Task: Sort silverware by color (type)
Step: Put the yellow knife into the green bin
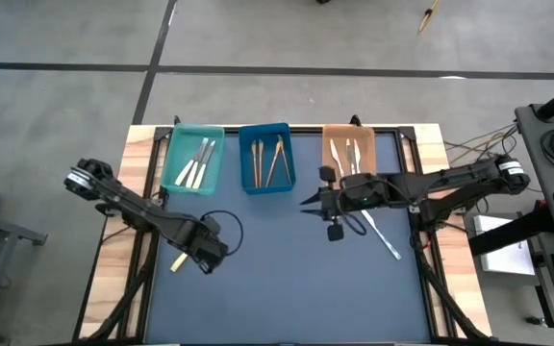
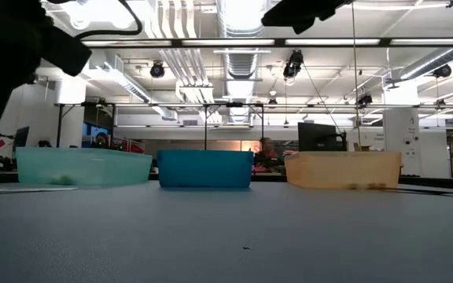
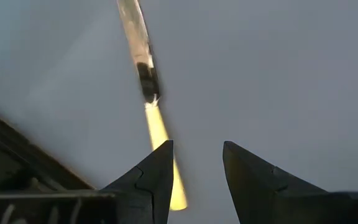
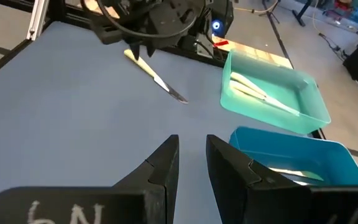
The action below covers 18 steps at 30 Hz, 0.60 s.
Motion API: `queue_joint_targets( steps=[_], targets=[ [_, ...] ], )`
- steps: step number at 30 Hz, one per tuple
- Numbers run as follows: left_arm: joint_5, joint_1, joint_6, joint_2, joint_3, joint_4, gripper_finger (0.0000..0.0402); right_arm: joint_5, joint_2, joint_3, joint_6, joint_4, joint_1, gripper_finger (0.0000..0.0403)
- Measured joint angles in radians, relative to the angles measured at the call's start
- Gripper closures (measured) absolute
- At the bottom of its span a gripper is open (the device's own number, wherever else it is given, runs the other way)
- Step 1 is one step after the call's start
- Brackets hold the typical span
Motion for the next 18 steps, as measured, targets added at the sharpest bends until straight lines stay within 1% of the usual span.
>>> queue_joint_targets(
  steps=[5, 9, 11, 14, 18],
  targets=[
    [0.000, -0.001, 0.121, -0.040, 0.000, -0.005, 0.0280, 0.000, -0.084, -0.069, 0.003, 0.056, -0.004, 0.0330],
    [-0.006, -0.001, 0.202, -0.080, 0.000, 0.000, 0.0280, 0.000, -0.141, -0.120, 0.000, 0.056, -0.004, 0.0330],
    [-0.012, 0.000, 0.225, -0.099, 0.000, 0.000, 0.0280, 0.000, -0.168, -0.151, 0.000, 0.050, -0.004, 0.0330],
    [-0.054, -0.001, 0.246, -0.125, 0.000, 0.000, 0.0280, 0.001, -0.214, -0.190, -0.006, 0.050, -0.004, 0.0330],
    [-0.086, -0.001, 0.274, -0.148, 0.000, 0.001, 0.0281, 0.001, -0.266, -0.221, -0.010, 0.051, -0.004, 0.0330]
  ],
)
